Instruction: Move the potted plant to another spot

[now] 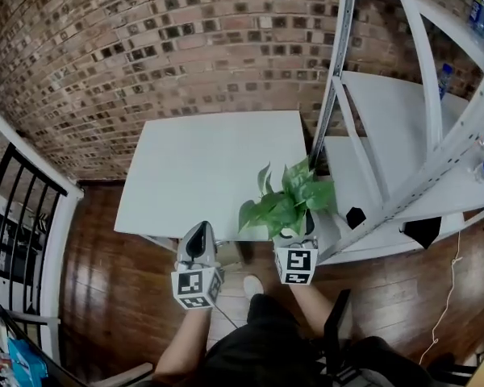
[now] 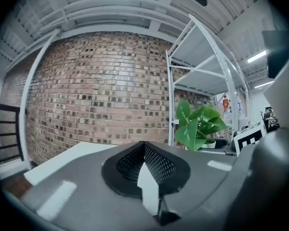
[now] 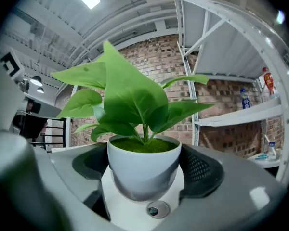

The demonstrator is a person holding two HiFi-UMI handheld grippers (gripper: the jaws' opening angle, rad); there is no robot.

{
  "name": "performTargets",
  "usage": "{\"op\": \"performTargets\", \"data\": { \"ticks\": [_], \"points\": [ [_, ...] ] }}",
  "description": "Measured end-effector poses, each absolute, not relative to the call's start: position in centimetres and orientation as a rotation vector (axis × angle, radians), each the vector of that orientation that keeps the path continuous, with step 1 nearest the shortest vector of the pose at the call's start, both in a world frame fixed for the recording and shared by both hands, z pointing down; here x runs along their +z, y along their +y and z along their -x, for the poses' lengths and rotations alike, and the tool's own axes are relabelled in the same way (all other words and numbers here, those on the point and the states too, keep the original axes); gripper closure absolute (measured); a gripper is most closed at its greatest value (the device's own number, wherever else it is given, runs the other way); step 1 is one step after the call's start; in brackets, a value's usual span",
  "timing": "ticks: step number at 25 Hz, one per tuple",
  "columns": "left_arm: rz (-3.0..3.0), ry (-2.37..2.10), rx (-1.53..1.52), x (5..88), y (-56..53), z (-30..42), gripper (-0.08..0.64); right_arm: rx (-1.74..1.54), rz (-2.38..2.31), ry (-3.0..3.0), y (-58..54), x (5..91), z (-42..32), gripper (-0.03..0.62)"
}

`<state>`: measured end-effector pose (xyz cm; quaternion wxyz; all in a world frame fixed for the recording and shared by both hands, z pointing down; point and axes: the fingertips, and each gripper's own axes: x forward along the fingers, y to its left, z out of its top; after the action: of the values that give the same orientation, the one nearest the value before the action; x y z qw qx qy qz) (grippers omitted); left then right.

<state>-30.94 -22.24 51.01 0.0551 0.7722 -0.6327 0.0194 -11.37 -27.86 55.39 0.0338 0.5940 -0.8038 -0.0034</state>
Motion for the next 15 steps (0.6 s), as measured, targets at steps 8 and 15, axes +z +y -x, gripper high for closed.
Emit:
{"op": "performTargets", "data": {
  "ticks": [8, 15],
  "points": [
    [-2.375, -1.895, 0.031, 54.0, -27.1, 32.6, 0.546, 0.107, -1.812, -2.404, -33.9, 63.1, 13.8, 0.140],
    [-2.368, -1.869, 0.011, 53.7, -29.5, 33.3, 0.546, 0.196, -1.762, -2.272, -36.2, 67.5, 14.5, 0.140]
  ]
}}
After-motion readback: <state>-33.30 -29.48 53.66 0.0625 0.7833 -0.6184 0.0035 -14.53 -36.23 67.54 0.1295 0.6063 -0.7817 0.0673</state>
